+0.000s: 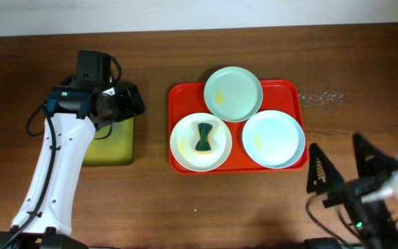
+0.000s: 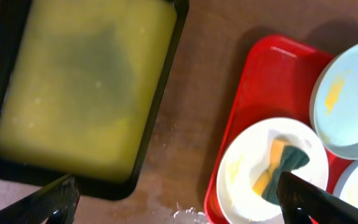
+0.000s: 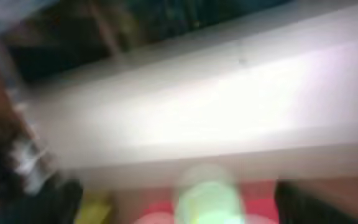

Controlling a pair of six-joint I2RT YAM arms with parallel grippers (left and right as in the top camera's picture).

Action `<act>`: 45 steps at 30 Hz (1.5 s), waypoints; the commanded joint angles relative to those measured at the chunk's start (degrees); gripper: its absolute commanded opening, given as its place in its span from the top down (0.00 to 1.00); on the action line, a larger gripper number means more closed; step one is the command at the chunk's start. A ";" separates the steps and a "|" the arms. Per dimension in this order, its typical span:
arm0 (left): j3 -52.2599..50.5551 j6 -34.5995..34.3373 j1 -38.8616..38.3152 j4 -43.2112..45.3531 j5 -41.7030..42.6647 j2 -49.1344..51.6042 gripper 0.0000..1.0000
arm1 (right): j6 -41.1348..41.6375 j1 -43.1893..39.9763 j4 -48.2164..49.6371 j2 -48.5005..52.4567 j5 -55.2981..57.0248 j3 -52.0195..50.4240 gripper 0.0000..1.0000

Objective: Clean dirty plates on tray and stack at the side

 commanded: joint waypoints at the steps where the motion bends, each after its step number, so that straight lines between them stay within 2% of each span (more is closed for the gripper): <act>1: 0.13 0.11 -0.02 0.02 0.17 -0.17 0.01 | -5.84 0.33 -15.85 21.07 -10.43 16.85 0.01; 2: 0.15 0.11 -0.02 0.00 0.17 -0.17 0.01 | -5.84 0.33 -17.46 25.49 -17.51 18.91 0.00; 3: 0.13 0.11 -0.02 -0.02 0.17 -0.17 0.01 | -5.84 0.35 -16.28 31.34 -26.34 19.43 0.39; 4: 0.13 0.11 -0.02 -0.17 0.17 -0.17 0.01 | -5.64 0.81 -15.82 38.80 -31.06 19.43 0.47; 5: 0.15 0.11 -0.02 -0.17 0.17 -0.17 0.00 | -5.55 1.51 -16.46 42.29 -29.77 19.43 0.36; 7: 0.13 0.11 -0.02 -0.20 0.20 -0.17 0.01 | -0.11 5.51 -17.90 52.17 -17.27 19.43 0.27; 9: 0.13 0.11 -0.02 -0.17 0.17 -0.17 0.01 | 4.61 11.76 -16.61 65.61 -8.72 19.43 0.27; 10: 0.13 0.09 -0.02 -0.17 0.17 -0.17 0.01 | 6.12 13.60 -15.37 70.23 -7.37 19.43 0.31; 12: 0.13 0.09 -0.02 -0.20 0.17 -0.17 0.01 | 9.33 16.65 -12.50 78.79 -4.26 19.43 0.50; 13: 0.13 0.11 -0.02 -0.24 0.17 -0.17 0.01 | 10.49 17.64 -11.54 82.05 -3.56 19.43 0.53; 17: 0.13 0.09 -0.02 -0.35 0.17 -0.17 0.00 | 9.18 18.25 -10.75 86.88 -1.57 19.32 0.55; 21: 0.13 0.09 -0.02 -0.31 0.20 -0.13 0.01 | 7.74 20.26 -7.65 87.10 -1.03 18.36 0.58; 24: 0.13 0.11 -0.02 -0.57 0.22 -0.13 0.01 | 8.57 20.68 -6.64 87.10 1.92 16.59 0.63; 26: 0.13 0.11 -0.02 -0.61 0.22 -0.13 0.00 | 8.52 20.61 -6.49 87.10 1.90 15.89 0.71; 30: 0.13 0.13 -0.02 -0.63 1.99 -0.09 0.01 | 6.99 20.63 -5.46 87.56 1.88 14.73 0.73; 32: 0.13 0.13 -0.02 -0.66 2.14 -0.02 0.00 | 7.02 20.61 -4.13 87.86 1.66 13.44 0.81; 33: 0.13 0.13 -0.02 -0.68 2.23 0.09 0.06 | 7.02 20.61 -4.09 87.84 1.68 13.31 0.86; 35: -0.28 1.99 -0.92 -0.72 5.73 1.22 0.34 | 7.02 20.57 -3.63 87.84 1.64 13.31 0.95; 36: -0.76 4.37 -1.84 -0.48 8.55 2.14 0.40 | 7.02 20.57 -3.48 87.84 1.64 13.31 0.96; 37: -1.27 6.62 -3.58 -0.46 11.39 3.89 0.51 | 7.02 20.57 -3.43 87.84 1.64 13.31 0.96; 38: -1.53 7.98 -4.83 -0.20 12.85 5.25 0.56 | 7.02 20.57 -3.39 87.84 1.64 13.31 0.96; 39: -1.64 8.31 -6.73 0.22 13.86 7.58 0.67 | 7.02 20.57 -3.23 87.84 1.64 13.31 0.96; 41: -1.64 8.33 -10.45 1.64 14.86 12.59 0.73 | 7.02 20.57 -2.84 87.84 1.20 13.31 0.96; 43: -1.64 8.81 -12.33 2.45 15.89 15.72 0.68 | 7.02 20.57 -2.60 87.84 0.70 13.31 0.96; 45: -1.64 14.53 -14.03 4.66 25.44 20.22 0.66 | 7.02 20.57 -2.16 87.84 0.35 13.31 0.96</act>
